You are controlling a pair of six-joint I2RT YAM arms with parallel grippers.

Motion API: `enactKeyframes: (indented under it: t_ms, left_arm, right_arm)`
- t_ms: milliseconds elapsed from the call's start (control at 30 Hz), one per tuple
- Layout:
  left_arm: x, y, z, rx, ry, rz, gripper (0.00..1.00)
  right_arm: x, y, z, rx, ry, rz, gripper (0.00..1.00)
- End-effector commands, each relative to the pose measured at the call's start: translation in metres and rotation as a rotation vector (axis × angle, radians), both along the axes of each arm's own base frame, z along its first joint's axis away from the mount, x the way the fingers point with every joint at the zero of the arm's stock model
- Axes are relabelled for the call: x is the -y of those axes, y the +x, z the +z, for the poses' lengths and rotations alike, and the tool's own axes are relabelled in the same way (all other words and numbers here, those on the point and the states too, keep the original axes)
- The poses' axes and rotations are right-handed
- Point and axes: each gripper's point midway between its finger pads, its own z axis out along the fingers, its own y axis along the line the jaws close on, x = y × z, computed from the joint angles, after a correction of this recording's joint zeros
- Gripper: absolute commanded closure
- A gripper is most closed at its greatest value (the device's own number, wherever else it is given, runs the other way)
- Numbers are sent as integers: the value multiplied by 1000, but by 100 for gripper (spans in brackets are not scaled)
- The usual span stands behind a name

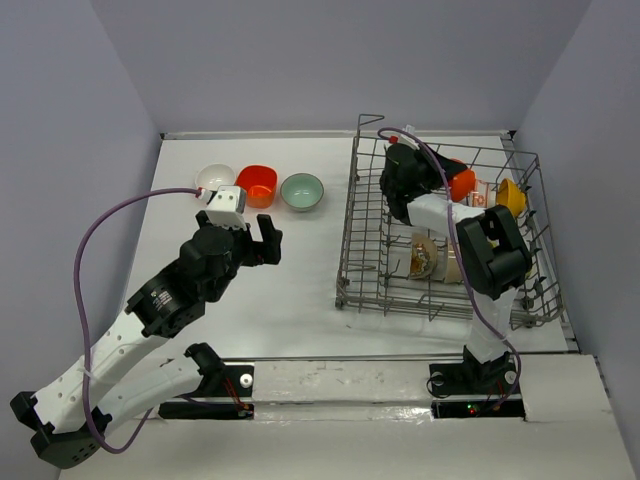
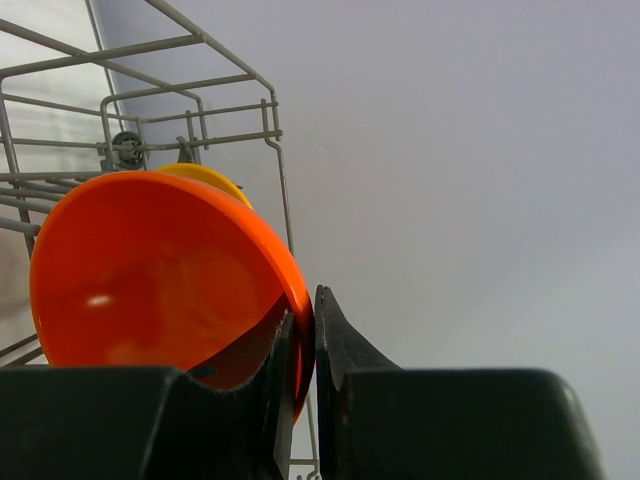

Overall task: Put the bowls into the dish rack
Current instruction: Insert the bowl into the dish rack.

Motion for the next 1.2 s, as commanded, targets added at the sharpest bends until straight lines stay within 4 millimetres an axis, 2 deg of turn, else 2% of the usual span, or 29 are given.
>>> enactKeyframes:
  t_ms: [0, 367, 800, 1167]
  left_arm:
    - [4, 3, 8, 32, -15, -11, 1]
    - [4, 2, 7, 30, -13, -14, 1]
    - [5, 1, 6, 29, -11, -22, 1]
    - [7, 1, 4, 26, -6, -30, 1]
  right_arm:
    - [3, -17, -5, 24, 3, -142, 99]
    - [0, -9, -22, -9, -14, -143, 99]
    - [-7, -2, -27, -9, -13, -131, 99]
    - [-14, 4, -45, -32, -25, -123, 99]
